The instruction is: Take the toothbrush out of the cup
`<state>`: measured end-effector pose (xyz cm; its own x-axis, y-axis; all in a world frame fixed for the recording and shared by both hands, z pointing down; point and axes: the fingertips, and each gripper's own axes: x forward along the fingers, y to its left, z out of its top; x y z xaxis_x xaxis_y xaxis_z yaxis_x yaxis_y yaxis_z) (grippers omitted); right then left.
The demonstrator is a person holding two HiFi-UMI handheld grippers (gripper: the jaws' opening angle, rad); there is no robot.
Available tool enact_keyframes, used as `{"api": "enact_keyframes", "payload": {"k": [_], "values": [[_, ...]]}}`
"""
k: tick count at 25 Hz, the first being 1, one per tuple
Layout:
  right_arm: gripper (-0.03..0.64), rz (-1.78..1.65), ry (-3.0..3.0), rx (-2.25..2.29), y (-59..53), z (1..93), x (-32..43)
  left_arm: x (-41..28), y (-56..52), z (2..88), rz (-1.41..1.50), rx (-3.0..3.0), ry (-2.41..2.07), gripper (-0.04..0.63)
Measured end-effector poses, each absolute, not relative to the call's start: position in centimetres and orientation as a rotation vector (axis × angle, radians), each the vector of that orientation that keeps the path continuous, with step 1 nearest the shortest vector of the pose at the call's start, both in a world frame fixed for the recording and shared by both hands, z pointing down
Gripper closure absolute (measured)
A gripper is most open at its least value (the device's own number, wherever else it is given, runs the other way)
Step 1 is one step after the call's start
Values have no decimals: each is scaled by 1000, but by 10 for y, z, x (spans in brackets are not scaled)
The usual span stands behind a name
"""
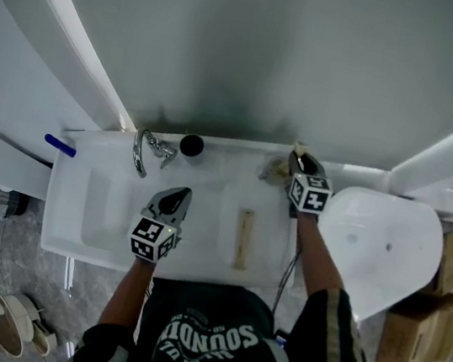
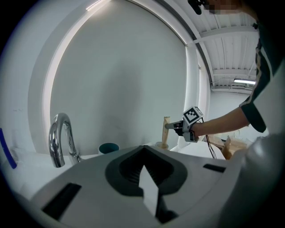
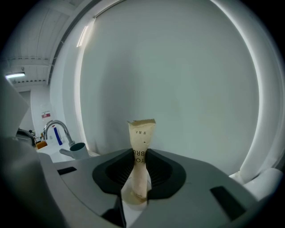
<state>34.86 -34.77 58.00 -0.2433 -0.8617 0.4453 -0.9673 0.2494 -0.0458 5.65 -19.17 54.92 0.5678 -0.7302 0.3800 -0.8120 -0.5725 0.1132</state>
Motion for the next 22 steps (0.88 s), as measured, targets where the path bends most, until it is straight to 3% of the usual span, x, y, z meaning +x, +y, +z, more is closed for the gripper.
{"api": "enact_keyframes", "payload": {"k": [12,22], "values": [[541,315,-2289,1657,-323,518,343,75,-193,546,399,2574,-1210,597],[543,371,-2265,1610,-279,526,356,113,-196,552,391,2620,-1084,597]]}}
